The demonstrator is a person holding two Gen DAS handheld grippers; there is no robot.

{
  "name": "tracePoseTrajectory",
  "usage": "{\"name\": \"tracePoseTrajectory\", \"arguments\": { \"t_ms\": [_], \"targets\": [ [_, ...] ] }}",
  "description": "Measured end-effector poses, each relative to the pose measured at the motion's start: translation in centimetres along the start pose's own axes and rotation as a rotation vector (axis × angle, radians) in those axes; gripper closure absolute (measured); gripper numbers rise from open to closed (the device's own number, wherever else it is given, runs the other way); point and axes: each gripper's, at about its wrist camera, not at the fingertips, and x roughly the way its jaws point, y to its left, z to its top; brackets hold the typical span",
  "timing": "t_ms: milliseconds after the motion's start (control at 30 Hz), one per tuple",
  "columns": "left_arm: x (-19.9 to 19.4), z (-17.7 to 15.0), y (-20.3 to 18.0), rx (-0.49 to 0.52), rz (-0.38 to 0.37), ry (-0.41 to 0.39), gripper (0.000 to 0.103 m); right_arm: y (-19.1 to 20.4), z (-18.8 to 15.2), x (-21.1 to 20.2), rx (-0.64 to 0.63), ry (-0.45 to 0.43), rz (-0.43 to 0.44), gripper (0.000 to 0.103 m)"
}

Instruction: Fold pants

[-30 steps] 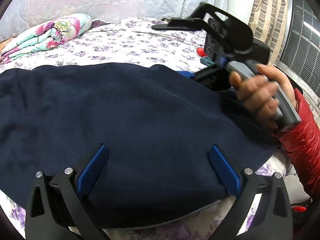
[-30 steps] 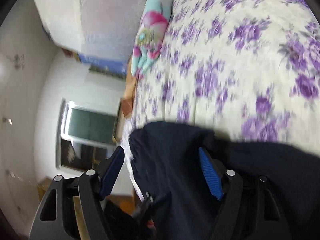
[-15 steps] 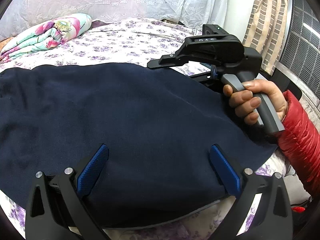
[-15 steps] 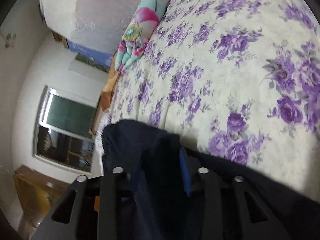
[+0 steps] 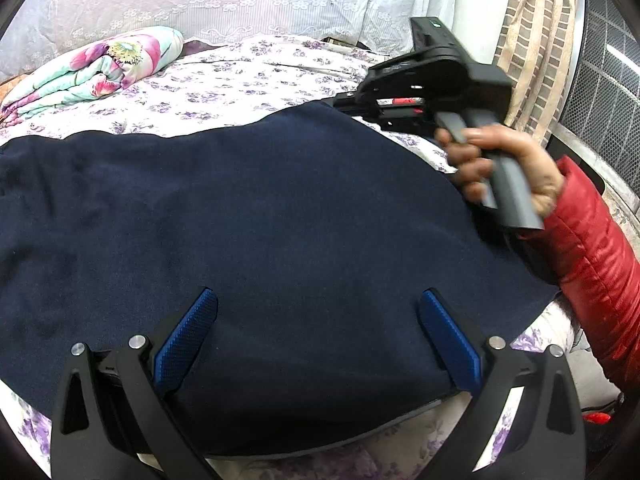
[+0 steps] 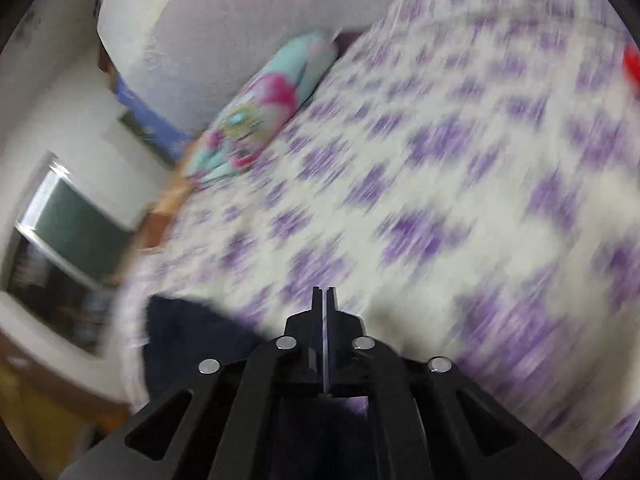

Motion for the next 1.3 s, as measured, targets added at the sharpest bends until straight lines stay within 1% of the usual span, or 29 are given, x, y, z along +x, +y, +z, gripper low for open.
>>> {"name": "tracePoseTrajectory", "arguments": {
  "t_ms": [67, 100, 167, 233, 267, 300, 333, 367, 433, 500, 533, 633, 667, 700, 733, 800, 833, 900, 967, 1000, 1033, 1067, 1100, 1133, 1167, 1200, 1300],
  "targets": [
    [0.0, 0.0, 0.0, 0.001, 0.001, 0.0, 0.005, 0.3, -0.3, -0.5, 0.024, 0.007, 0.055, 0.085],
    [0.0, 0.0, 0.0, -0.001, -0.001, -0.002, 0.005, 0.1, -0.3, -0.7, 0.04, 0.007, 0.073, 0.074],
    [-0.1, 0.0, 0.1, -0.004, -0.004, -0.004, 0.005, -0.1, -0.2, -0.4, 0.065, 0.017, 0.11, 0.072],
    [-0.1, 0.0, 0.0, -0.002, -0.003, -0.003, 0.005, 0.3, -0.6, 0.8, 0.059, 0.044, 0.102, 0.072],
    [-0.1, -0.1, -0.1, -0.002, -0.002, -0.003, 0.005, 1.0, -1.6, 1.6, 0.037, 0.078, 0.085, 0.073],
    [-0.1, -0.1, -0.1, -0.002, -0.002, -0.003, 0.005, 2.2, -2.4, 2.1, 0.0, 0.099, 0.075, 0.073],
    [-0.1, -0.1, -0.1, -0.002, -0.003, -0.004, 0.005, 3.9, -3.7, 2.2, -0.079, 0.115, 0.042, 0.072],
    [-0.1, -0.1, -0.1, -0.003, -0.004, -0.004, 0.005, 6.2, -5.5, 2.0, -0.216, 0.107, -0.035, 0.069],
    [-0.1, -0.1, -0.2, -0.004, -0.004, -0.005, 0.005, 8.6, -8.0, 1.7, -0.381, 0.088, -0.106, 0.053],
    [-0.1, -0.1, -0.1, -0.005, -0.007, -0.007, 0.005, 9.8, -9.7, 1.3, -0.45, 0.073, -0.15, 0.046],
    [-0.1, -0.1, -0.1, -0.005, -0.008, -0.007, 0.005, 10.0, -10.0, 1.1, -0.452, 0.073, -0.149, 0.043],
    [-0.2, -0.1, 0.0, -0.006, -0.011, -0.009, 0.005, 9.6, -10.4, 0.4, -0.413, 0.074, -0.123, 0.042],
    [-0.2, -0.1, 0.0, -0.007, -0.013, -0.01, 0.005, 9.2, -10.4, 0.6, -0.384, 0.083, -0.098, 0.042],
    [-0.2, -0.2, 0.0, -0.008, -0.013, -0.01, 0.005, 8.4, -10.3, 0.3, -0.316, 0.095, -0.042, 0.039],
    [-0.2, -0.2, -0.1, -0.009, -0.013, -0.011, 0.005, 7.8, -10.2, 0.2, -0.258, 0.1, 0.006, 0.034],
    [-0.2, -0.1, -0.1, -0.009, -0.012, -0.011, 0.005, 6.2, -9.0, 0.5, -0.121, 0.115, 0.114, 0.031],
    [-0.2, -0.1, -0.1, -0.009, -0.011, -0.011, 0.005, 5.6, -8.2, 0.9, -0.065, 0.122, 0.159, 0.031],
    [-0.2, -0.1, -0.1, -0.009, -0.009, -0.01, 0.005, 4.2, -6.5, 2.3, 0.034, 0.139, 0.244, 0.031],
    [-0.2, -0.1, -0.1, -0.008, -0.009, -0.01, 0.005, 3.2, -5.3, 3.6, 0.106, 0.145, 0.303, 0.031],
    [-0.2, -0.1, -0.1, -0.007, -0.008, -0.009, 0.005, 2.4, -4.7, 4.0, 0.164, 0.128, 0.337, 0.035],
    [-0.2, -0.1, -0.1, -0.007, -0.008, -0.008, 0.005, 1.6, -4.4, 4.0, 0.208, 0.111, 0.361, 0.048],
    [-0.2, -0.1, -0.1, -0.007, -0.008, -0.008, 0.005, 0.7, -4.1, 3.8, 0.259, 0.088, 0.393, 0.056],
    [-0.2, -0.1, -0.1, -0.007, -0.009, -0.009, 0.005, -0.1, -4.0, 3.6, 0.294, 0.063, 0.415, 0.073],
    [-0.2, -0.1, 0.0, -0.008, -0.01, -0.009, 0.005, -0.6, -3.9, 3.3, 0.318, 0.039, 0.428, 0.088],
    [-0.2, -0.1, 0.0, -0.008, -0.011, -0.009, 0.005, -0.9, -3.7, 3.2, 0.326, 0.023, 0.428, 0.094],
    [-0.3, -0.1, 0.0, -0.007, -0.01, -0.009, 0.005, -0.8, -3.3, 3.1, 0.307, 0.009, 0.404, 0.096],
    [-0.3, -0.1, 0.0, -0.008, -0.011, -0.009, 0.005, 1.0, -2.9, 3.2, 0.185, -0.018, 0.305, 0.097]
  ]
}}
